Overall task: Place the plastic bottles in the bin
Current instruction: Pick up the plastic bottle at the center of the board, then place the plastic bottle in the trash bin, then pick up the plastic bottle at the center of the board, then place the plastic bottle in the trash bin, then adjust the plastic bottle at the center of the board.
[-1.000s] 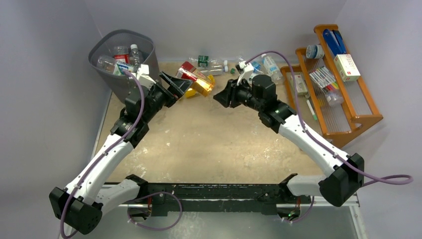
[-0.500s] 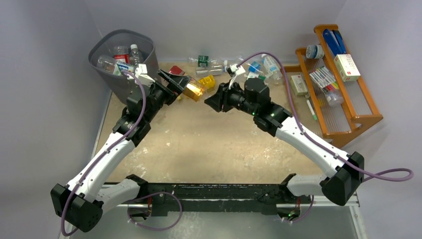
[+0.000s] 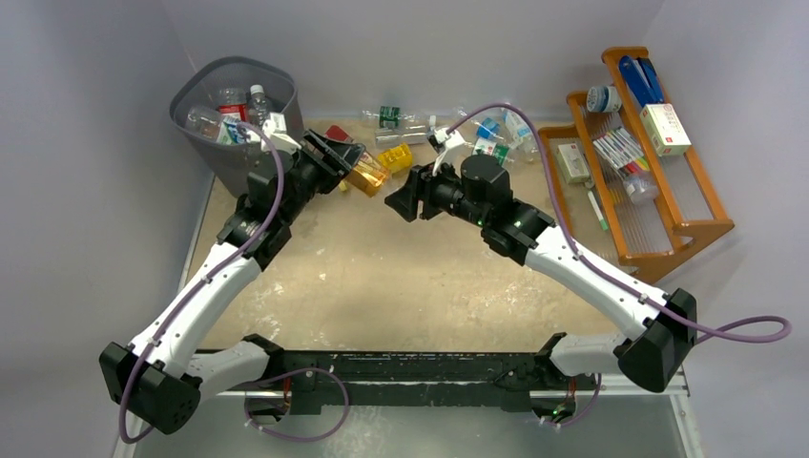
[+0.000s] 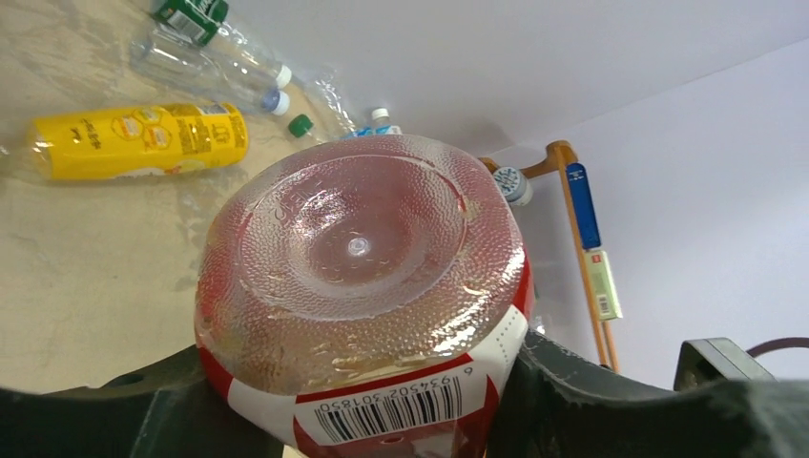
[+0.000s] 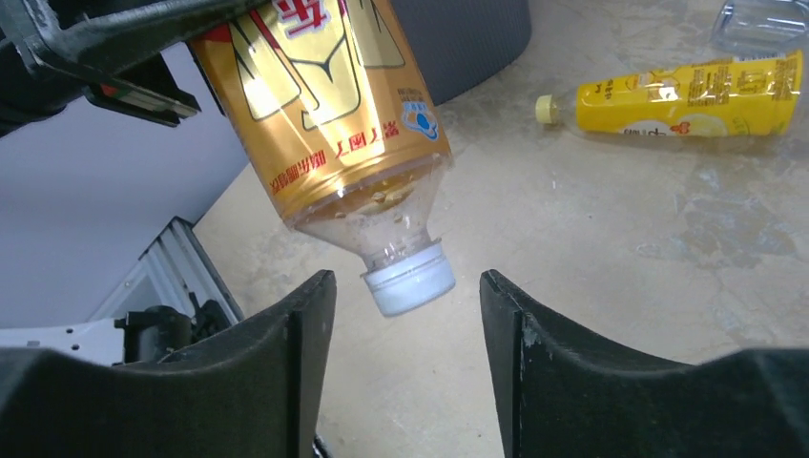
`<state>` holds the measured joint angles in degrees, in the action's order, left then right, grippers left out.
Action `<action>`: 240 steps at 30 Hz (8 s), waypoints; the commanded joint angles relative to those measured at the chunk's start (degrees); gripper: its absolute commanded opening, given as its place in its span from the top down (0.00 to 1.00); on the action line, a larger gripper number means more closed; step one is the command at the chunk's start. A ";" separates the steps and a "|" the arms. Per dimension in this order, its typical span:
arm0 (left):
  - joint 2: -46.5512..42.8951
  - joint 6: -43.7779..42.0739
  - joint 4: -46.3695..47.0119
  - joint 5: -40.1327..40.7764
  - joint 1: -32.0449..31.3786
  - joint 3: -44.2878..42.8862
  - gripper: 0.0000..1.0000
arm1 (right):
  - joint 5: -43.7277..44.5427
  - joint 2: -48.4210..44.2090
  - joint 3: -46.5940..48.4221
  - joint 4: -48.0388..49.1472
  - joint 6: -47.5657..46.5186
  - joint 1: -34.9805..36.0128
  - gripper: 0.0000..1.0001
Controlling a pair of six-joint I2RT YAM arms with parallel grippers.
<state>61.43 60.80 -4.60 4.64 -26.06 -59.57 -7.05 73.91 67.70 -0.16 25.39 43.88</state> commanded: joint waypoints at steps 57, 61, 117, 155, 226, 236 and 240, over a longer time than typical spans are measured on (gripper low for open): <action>36.47 -24.29 -27.75 -4.71 37.70 -65.26 0.13 | -1.58 -7.72 -15.45 1.06 3.36 0.24 0.11; 33.58 -23.47 -30.22 -10.58 37.32 -66.46 0.13 | -1.12 -7.85 -15.20 0.78 3.41 0.24 0.11; 71.13 -67.30 -25.55 2.20 1.81 -58.75 0.11 | 3.63 -26.50 -27.77 -4.39 11.45 0.16 0.00; 35.25 -43.09 -25.48 -14.47 13.71 -50.92 0.52 | -1.28 -34.11 -32.42 -0.38 17.50 0.16 0.00; -7.16 -25.58 -33.82 -22.41 33.05 -15.43 0.15 | -4.41 -38.93 -39.28 -4.53 19.89 0.16 0.00; -12.51 -19.44 -34.63 -21.12 32.29 -12.47 0.14 | -5.13 -46.43 -37.79 -9.20 19.53 0.20 0.00; -11.47 -19.81 -34.51 -20.13 32.22 -12.38 0.13 | -6.76 -45.50 -35.06 -10.84 18.01 0.16 0.00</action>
<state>48.31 39.53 -41.63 -16.36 6.24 -72.73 -11.73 27.77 28.42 -9.89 44.99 43.88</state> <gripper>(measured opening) 0.856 0.998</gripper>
